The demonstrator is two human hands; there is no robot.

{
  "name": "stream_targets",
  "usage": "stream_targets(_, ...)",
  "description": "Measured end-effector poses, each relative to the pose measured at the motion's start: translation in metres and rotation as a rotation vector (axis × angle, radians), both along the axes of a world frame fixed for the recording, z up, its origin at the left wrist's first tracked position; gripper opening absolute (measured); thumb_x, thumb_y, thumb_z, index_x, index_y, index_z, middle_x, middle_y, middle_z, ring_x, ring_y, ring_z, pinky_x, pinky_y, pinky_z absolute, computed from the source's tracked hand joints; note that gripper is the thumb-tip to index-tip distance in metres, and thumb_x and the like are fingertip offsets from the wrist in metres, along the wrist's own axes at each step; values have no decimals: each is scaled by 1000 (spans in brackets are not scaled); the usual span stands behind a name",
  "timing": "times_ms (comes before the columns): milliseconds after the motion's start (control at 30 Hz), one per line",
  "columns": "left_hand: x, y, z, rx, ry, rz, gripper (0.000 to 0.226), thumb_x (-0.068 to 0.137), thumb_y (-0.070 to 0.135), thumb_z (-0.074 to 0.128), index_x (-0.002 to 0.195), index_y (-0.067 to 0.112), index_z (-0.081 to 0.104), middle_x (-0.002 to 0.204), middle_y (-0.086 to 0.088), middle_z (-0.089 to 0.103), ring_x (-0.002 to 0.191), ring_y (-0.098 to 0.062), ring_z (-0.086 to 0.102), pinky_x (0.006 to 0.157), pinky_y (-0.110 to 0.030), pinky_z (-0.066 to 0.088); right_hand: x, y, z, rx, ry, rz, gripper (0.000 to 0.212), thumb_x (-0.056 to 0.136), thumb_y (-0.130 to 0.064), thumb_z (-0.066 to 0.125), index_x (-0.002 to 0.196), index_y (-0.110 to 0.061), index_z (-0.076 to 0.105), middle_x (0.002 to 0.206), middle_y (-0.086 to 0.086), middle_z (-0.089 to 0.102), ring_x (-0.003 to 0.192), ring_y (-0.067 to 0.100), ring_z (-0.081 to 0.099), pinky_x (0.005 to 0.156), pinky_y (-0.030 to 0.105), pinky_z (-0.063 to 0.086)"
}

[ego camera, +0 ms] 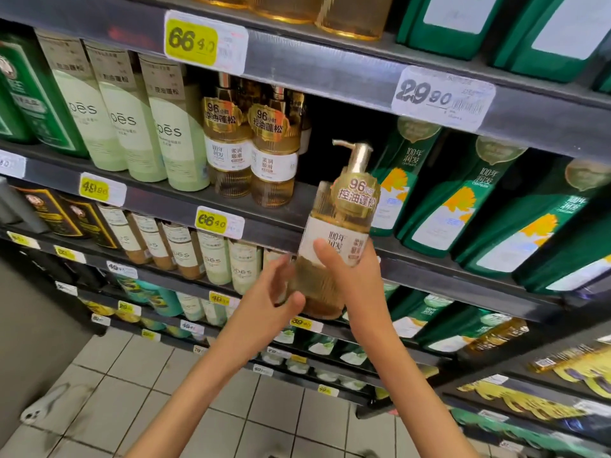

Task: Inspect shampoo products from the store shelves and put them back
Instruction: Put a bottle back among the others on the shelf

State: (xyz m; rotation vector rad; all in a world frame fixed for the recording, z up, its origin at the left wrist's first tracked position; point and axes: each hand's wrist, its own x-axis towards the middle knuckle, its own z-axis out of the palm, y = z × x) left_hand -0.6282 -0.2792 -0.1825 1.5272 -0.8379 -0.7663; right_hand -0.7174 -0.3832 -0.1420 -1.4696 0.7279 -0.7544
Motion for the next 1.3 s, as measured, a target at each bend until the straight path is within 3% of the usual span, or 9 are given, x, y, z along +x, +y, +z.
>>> stream_targets(133,-23,3,-5,109,-70,3,55,54,58,73,96,42,43,82,35,59,86,25,52,64,5,37,-14,13,-18,122,72,124,47,78,-33,68,119,-19,50,106,-3,68,94,6,67,79,21,55)
stream_targets(267,-26,11,-12,88,16,-13,60,53,59,67,107,40,48,96,35,63,91,15,58,73,-3,44,-28,4,-23,152,82,228,53,78,-52,55,124,-25,47,106,-17,66,93,-7,64,85,17,53)
stream_targets(433,-19,16,-15,16,232,-185,76,48,70,74,114,37,56,111,14,68,105,-5,62,88,-26,50,-42,-12,-21,310,-26,419,93,62,-68,71,133,-13,48,125,3,64,117,22,60,100,37,48)
stream_targets(633,-5,12,-23,80,294,-317,91,45,75,73,121,29,54,121,4,65,116,-15,58,102,-42,42,-36,-14,-24,384,-135,389,63,72,-37,74,124,-9,53,112,4,70,105,20,66,85,31,55)
stream_targets(733,-5,11,-21,138,183,-343,82,51,70,73,120,36,47,116,22,64,110,1,58,95,-22,47,-31,-9,-28,274,-14,259,56,75,-22,75,125,-12,50,111,1,70,101,14,67,80,24,55)
stream_targets(867,-34,3,-21,183,-103,39,75,49,53,73,116,42,42,101,23,63,91,12,59,70,-8,47,-20,3,-28,71,156,59,72,69,-20,83,125,-21,38,117,-4,58,102,3,60,80,14,51)
stream_targets(1000,-45,0,-22,159,-17,181,70,55,37,81,115,30,46,96,14,67,82,9,62,60,-8,48,-16,7,-23,12,240,94,66,70,-30,82,123,-23,43,123,0,53,106,6,57,83,14,47)
stream_targets(1167,-20,16,-13,60,188,-207,69,46,61,75,106,36,55,100,28,68,95,7,63,72,-6,47,-34,-16,-10,302,98,495,60,71,-54,72,120,-23,56,121,1,66,113,19,61,103,41,45)
stream_targets(1300,-6,21,-20,39,502,-374,92,53,60,80,128,19,47,129,-5,59,119,-21,56,96,-41,47,-35,-14,-18,418,-77,547,44,76,-37,70,113,-15,60,112,5,67,101,19,65,90,35,52)
